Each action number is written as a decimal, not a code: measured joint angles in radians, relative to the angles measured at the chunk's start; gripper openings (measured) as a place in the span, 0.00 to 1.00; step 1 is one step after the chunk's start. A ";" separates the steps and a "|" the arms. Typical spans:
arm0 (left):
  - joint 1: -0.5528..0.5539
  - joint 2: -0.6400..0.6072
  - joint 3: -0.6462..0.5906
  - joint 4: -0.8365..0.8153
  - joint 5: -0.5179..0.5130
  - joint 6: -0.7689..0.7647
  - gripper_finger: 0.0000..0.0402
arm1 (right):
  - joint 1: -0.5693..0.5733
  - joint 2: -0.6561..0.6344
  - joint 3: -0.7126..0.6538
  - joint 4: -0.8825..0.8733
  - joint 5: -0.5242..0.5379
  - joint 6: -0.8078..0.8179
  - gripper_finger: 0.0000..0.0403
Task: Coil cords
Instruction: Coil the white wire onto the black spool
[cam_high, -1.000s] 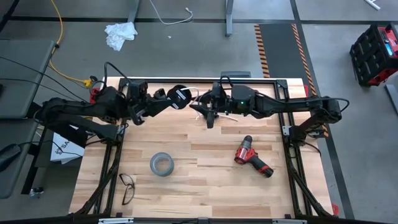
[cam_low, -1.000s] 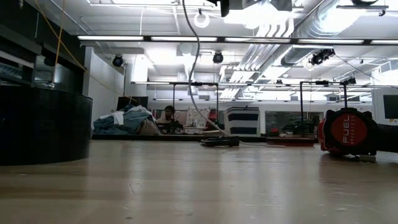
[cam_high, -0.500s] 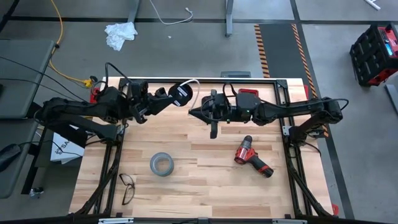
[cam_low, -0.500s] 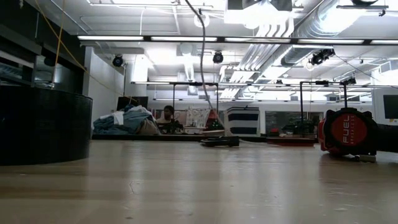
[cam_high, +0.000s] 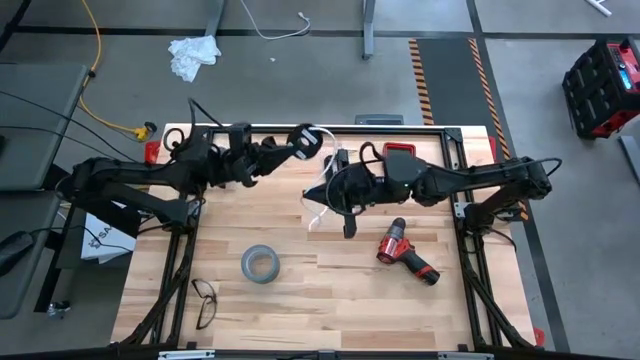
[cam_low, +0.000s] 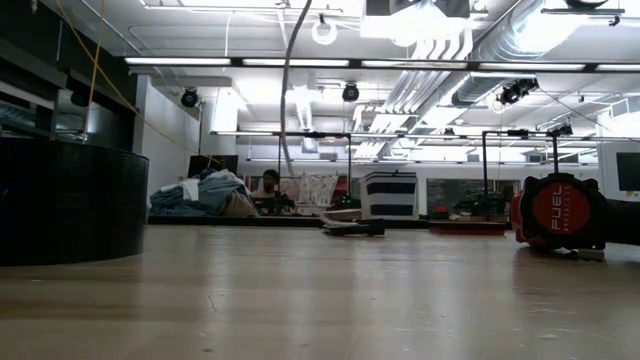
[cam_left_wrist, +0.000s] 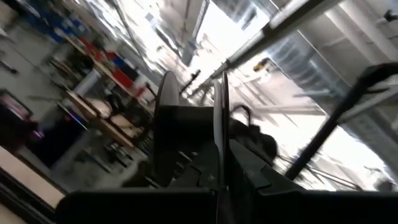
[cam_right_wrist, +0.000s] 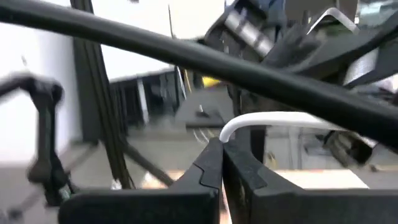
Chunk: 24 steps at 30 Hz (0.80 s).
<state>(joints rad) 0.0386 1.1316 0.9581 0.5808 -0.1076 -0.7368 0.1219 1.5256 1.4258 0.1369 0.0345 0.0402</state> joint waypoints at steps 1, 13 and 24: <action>0.010 0.000 0.000 0.001 -0.007 0.005 0.01 | -0.002 0.001 0.018 -0.037 0.000 -0.020 0.00; 0.060 0.003 0.028 0.148 -0.034 -0.100 0.01 | -0.046 0.008 0.062 -0.141 -0.019 -0.074 0.00; 0.065 0.117 0.239 0.021 0.043 -0.216 0.01 | -0.060 0.076 0.062 -0.051 -0.042 -0.075 0.00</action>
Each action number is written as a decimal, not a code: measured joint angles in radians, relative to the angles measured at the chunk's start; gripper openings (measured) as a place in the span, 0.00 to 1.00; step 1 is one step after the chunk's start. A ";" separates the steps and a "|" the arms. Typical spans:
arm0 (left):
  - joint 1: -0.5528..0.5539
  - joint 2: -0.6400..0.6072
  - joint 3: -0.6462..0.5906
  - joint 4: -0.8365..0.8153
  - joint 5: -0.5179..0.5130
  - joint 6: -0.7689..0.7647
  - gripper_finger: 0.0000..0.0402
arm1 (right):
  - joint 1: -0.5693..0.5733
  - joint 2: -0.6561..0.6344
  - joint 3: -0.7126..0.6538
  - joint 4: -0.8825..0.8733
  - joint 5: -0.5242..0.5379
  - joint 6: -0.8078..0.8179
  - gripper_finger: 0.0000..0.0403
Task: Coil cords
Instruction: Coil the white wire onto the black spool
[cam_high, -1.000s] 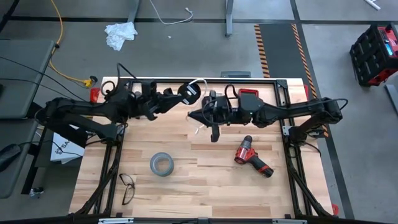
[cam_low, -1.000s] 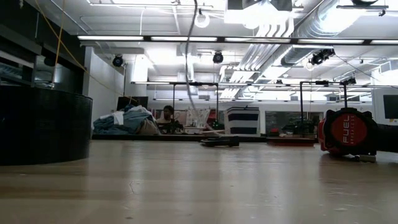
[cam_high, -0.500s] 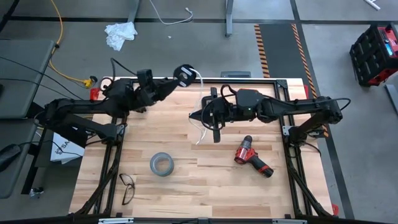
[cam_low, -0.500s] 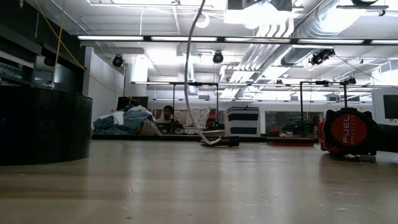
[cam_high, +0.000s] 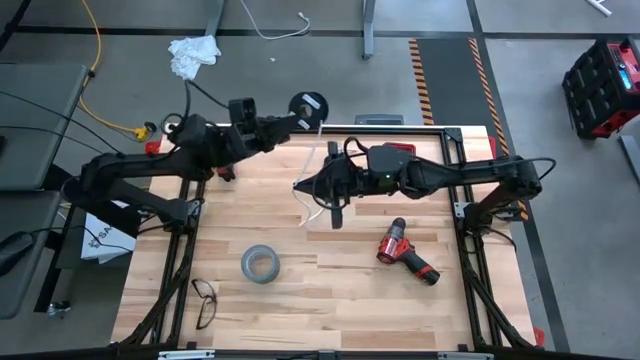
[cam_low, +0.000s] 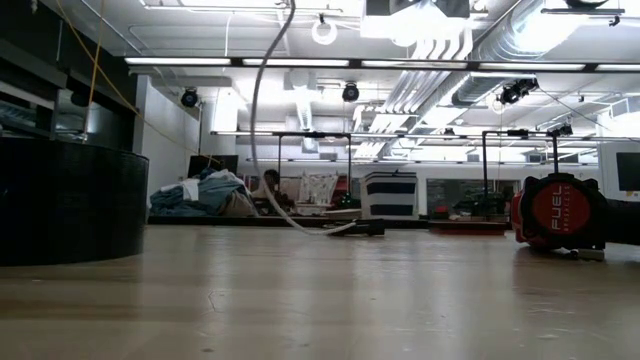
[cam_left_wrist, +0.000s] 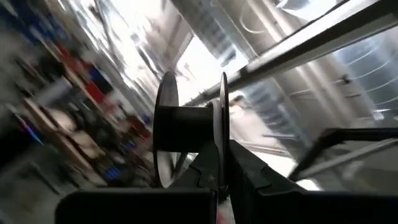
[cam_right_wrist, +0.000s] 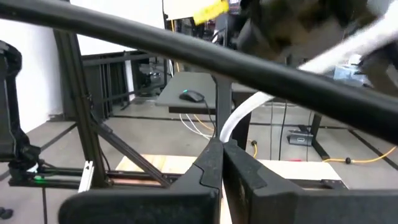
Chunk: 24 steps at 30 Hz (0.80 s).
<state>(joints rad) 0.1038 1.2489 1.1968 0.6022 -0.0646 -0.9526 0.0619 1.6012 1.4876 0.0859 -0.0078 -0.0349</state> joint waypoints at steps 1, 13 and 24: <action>0.001 0.011 0.016 -0.008 0.027 -0.040 0.01 | -0.003 0.001 0.000 -0.003 0.000 0.000 0.00; -0.021 0.013 0.110 -0.250 0.204 -0.245 0.01 | -0.042 -0.005 0.071 -0.069 0.004 -0.072 0.00; -0.020 -0.020 0.111 -0.300 0.177 -0.214 0.01 | -0.050 0.000 0.116 -0.037 -0.031 -0.091 0.00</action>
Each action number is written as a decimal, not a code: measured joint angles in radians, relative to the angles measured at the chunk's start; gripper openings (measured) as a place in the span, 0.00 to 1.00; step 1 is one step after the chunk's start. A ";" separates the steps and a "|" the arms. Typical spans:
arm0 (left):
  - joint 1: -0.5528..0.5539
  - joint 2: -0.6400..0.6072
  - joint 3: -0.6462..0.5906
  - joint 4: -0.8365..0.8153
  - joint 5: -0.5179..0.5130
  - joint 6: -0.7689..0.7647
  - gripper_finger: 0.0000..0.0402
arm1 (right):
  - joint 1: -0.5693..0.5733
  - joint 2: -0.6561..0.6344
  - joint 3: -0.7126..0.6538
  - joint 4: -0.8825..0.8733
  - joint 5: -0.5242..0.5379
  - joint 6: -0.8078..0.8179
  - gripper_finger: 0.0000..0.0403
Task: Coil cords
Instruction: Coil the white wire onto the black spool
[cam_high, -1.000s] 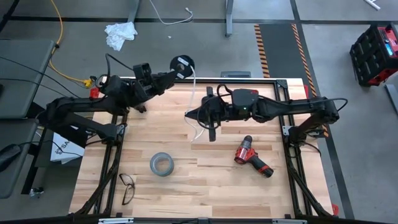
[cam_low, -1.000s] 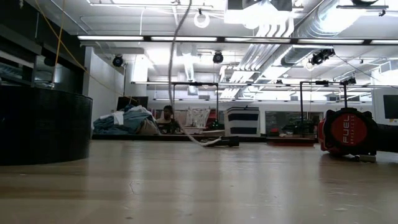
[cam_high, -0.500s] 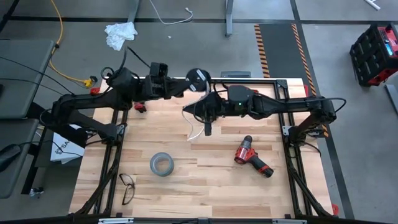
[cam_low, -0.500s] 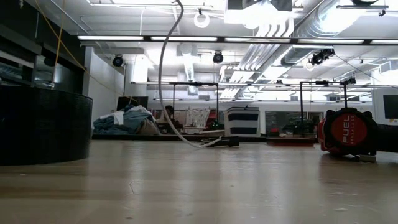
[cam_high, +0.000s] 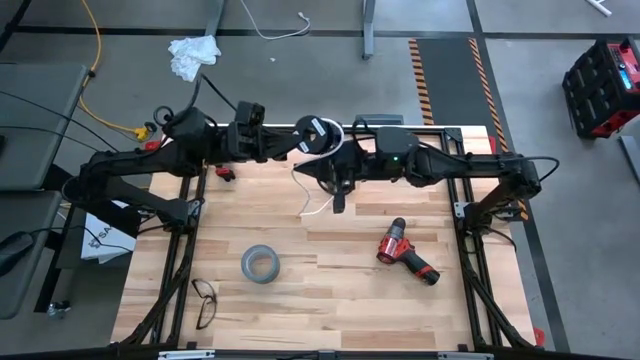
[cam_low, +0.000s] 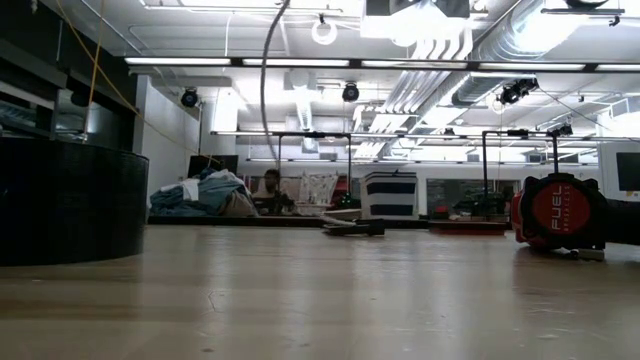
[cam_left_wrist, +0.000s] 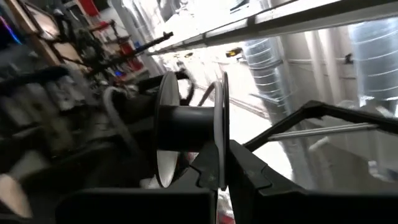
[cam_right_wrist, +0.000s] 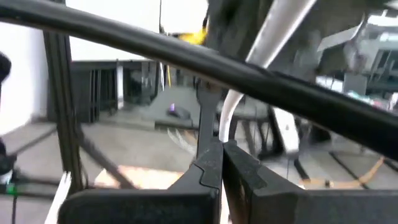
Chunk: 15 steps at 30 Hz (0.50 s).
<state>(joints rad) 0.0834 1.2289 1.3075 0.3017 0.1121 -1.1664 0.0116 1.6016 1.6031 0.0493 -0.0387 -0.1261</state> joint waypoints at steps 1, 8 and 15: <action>0.000 0.000 0.000 -0.011 -0.016 0.020 0.01 | 0.000 0.001 0.000 0.020 0.000 0.006 0.00; 0.016 -0.005 0.000 -0.015 -0.043 0.061 0.01 | 0.004 0.023 0.000 -0.012 0.003 0.017 0.00; 0.045 -0.047 0.000 -0.022 -0.044 0.141 0.01 | 0.004 0.022 0.000 -0.157 0.004 0.053 0.00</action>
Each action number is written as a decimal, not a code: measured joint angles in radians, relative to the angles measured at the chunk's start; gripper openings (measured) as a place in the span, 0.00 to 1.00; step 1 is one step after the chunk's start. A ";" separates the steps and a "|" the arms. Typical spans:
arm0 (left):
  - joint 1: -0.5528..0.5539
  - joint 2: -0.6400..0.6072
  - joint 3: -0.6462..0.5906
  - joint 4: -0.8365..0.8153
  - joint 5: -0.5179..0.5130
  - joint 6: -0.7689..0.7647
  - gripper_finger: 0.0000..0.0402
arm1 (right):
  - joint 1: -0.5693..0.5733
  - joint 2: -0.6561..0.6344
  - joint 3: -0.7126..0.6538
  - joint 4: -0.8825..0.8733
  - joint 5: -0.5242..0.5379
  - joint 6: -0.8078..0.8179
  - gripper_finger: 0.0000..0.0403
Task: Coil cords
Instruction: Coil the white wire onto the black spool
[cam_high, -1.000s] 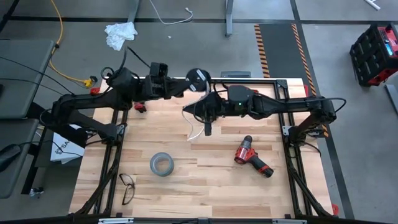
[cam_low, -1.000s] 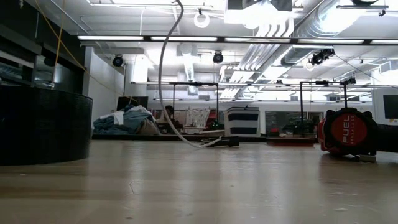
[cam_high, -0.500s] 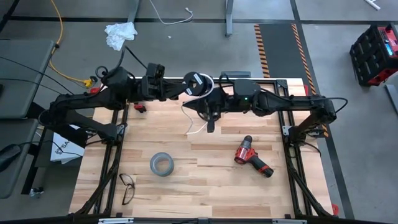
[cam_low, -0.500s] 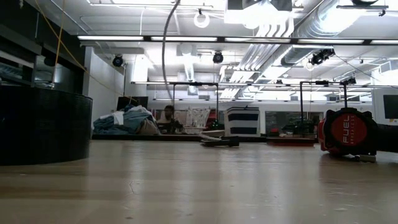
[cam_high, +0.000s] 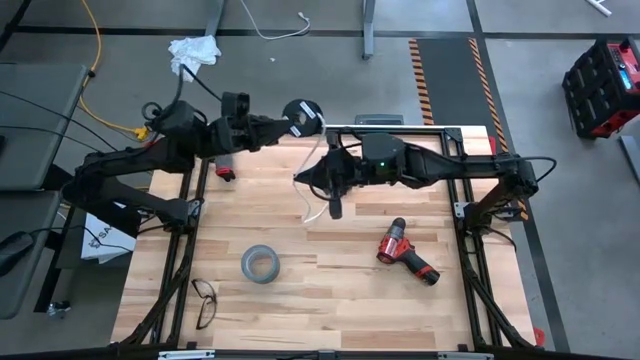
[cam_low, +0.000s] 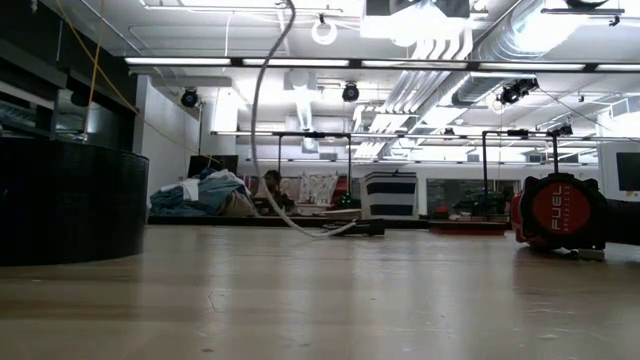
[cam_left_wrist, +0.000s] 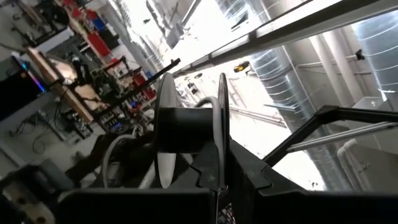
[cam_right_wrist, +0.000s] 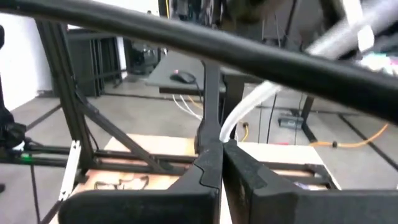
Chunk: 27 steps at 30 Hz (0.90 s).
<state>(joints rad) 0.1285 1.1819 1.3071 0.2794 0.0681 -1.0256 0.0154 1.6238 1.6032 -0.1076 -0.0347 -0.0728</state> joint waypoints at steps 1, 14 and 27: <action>0.003 -0.004 0.000 -0.001 0.000 0.007 0.01 | -0.001 0.000 0.000 -0.008 0.000 0.008 0.01; 0.031 -0.026 0.000 -0.060 0.041 0.210 0.01 | 0.012 0.000 0.000 -0.048 0.089 0.031 0.34; 0.081 -0.200 0.000 -0.321 0.068 0.390 0.01 | -0.029 -0.042 -0.001 -0.094 0.141 0.077 0.38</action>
<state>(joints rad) 0.2094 0.9824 1.3067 -0.0412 0.1364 -0.6357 -0.0135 1.5818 1.6024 -0.2019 0.1059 0.0045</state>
